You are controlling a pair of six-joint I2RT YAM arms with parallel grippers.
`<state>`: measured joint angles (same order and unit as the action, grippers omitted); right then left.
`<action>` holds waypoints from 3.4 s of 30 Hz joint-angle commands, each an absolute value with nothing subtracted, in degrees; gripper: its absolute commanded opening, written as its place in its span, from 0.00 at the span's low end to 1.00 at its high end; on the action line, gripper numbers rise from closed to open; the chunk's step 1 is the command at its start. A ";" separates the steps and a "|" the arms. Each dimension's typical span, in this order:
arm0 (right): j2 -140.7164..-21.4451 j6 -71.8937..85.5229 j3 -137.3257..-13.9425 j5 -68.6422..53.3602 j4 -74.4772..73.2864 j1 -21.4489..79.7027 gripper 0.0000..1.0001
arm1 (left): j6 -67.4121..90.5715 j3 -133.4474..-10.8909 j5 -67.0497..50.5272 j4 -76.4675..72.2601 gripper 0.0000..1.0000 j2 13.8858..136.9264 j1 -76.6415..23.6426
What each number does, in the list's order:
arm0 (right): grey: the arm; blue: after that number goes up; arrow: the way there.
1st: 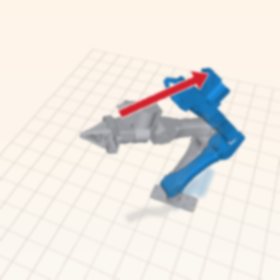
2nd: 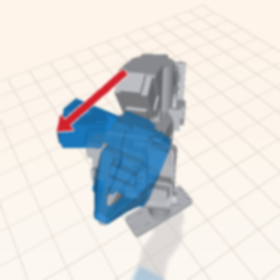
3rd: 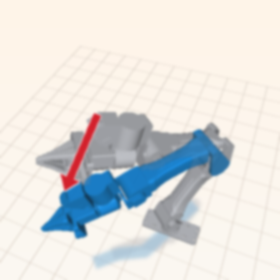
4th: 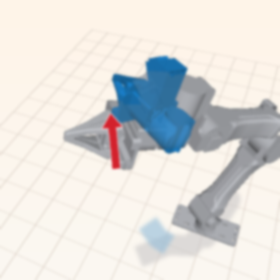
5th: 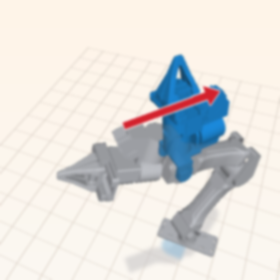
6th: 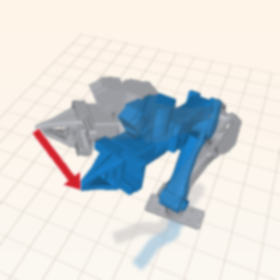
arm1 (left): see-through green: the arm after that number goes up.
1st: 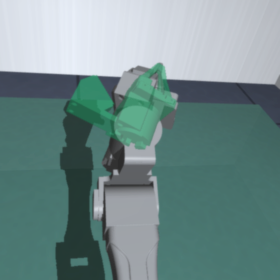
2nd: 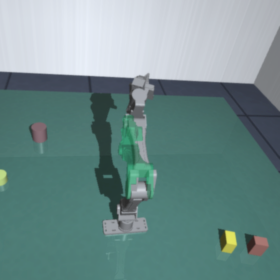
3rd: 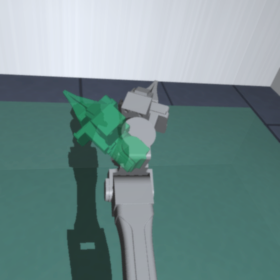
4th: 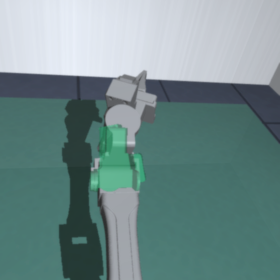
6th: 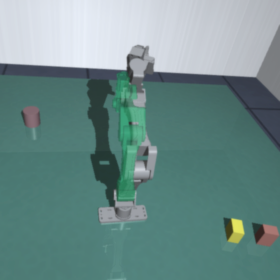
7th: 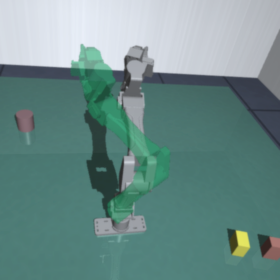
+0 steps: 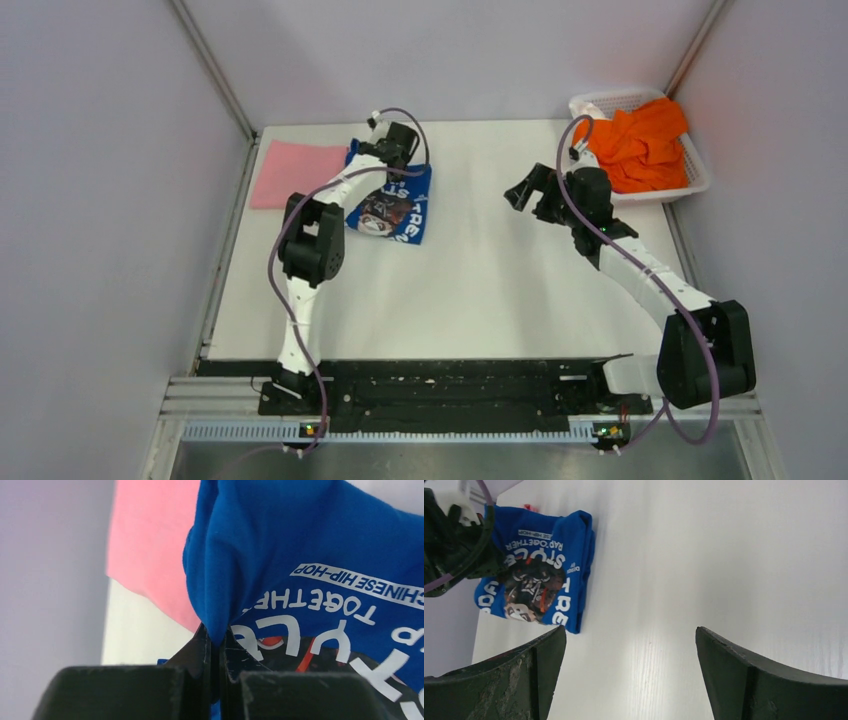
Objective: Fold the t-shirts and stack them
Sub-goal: Put the neatly folded tshirt into the corner of the board with the left arm, then reset both arms
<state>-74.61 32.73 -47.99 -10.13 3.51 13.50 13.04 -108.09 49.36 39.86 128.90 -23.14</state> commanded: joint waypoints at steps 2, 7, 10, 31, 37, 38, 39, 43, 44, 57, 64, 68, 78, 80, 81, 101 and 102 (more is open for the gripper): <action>-72.65 31.39 -48.23 -7.47 4.13 12.90 0.99 | -8.72 -107.56 60.41 20.14 0.00 120.96 -20.84; -72.82 31.23 -48.25 -6.87 3.77 12.86 0.99 | -19.77 -106.94 61.39 11.94 0.00 119.19 -19.17; -72.70 31.09 -48.25 -6.60 3.53 12.92 0.99 | -23.12 -107.55 60.18 9.90 0.00 118.02 -18.40; -72.30 31.20 -48.21 -6.27 2.90 12.91 0.99 | -20.10 -112.47 54.21 19.85 0.00 111.16 -18.37; -72.60 31.00 -48.34 -6.05 2.68 12.85 0.99 | -19.55 -112.74 54.72 20.47 0.00 113.90 -17.65; -72.61 30.90 -48.34 -5.92 2.58 12.83 0.99 | -19.59 -112.91 54.75 20.43 0.00 114.54 -17.40; -72.69 30.83 -48.34 -5.73 2.49 12.85 0.99 | -19.53 -113.13 54.58 20.40 0.00 115.08 -17.09; -72.77 30.68 -48.49 -5.04 2.04 12.86 0.99 | -19.50 -113.89 53.38 19.33 0.00 117.61 -14.65; -72.82 30.65 -48.51 -4.87 1.91 12.87 0.99 | -19.43 -114.56 53.05 19.41 0.00 118.55 -13.92; -74.91 30.00 -50.15 -0.83 -1.52 12.91 0.99 | -16.70 -119.86 40.63 18.60 0.00 129.63 -3.17; -76.86 29.45 -51.61 -0.18 -3.13 12.89 0.99 | -13.08 -120.43 35.42 18.76 0.02 132.19 1.62; -77.55 29.45 -51.91 -0.18 -3.45 12.91 0.99 | -10.22 -120.70 36.57 17.90 0.44 134.21 3.78; -76.46 30.70 -51.24 -0.48 -4.04 12.92 0.99 | -0.40 -122.66 36.91 21.94 0.98 132.37 6.78; -75.31 31.44 -50.49 -0.18 -4.54 12.88 0.99 | 2.62 -121.38 36.10 22.54 0.99 129.91 6.77; -74.63 31.63 -50.03 -0.18 -4.57 12.91 0.99 | 4.40 -121.37 35.29 23.87 0.99 128.72 6.77; -52.48 40.65 -32.55 7.22 -10.81 12.91 0.99 | 28.79 -55.10 12.46 6.64 0.99 72.56 -21.45; -51.58 41.67 -31.27 6.88 -10.90 12.92 0.99 | 30.59 -52.12 11.87 5.98 0.99 70.85 -23.08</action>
<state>-54.85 37.34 -35.09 5.28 -9.58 13.32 24.08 -61.95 12.60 11.92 75.99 -16.56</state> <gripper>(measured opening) 0.986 0.986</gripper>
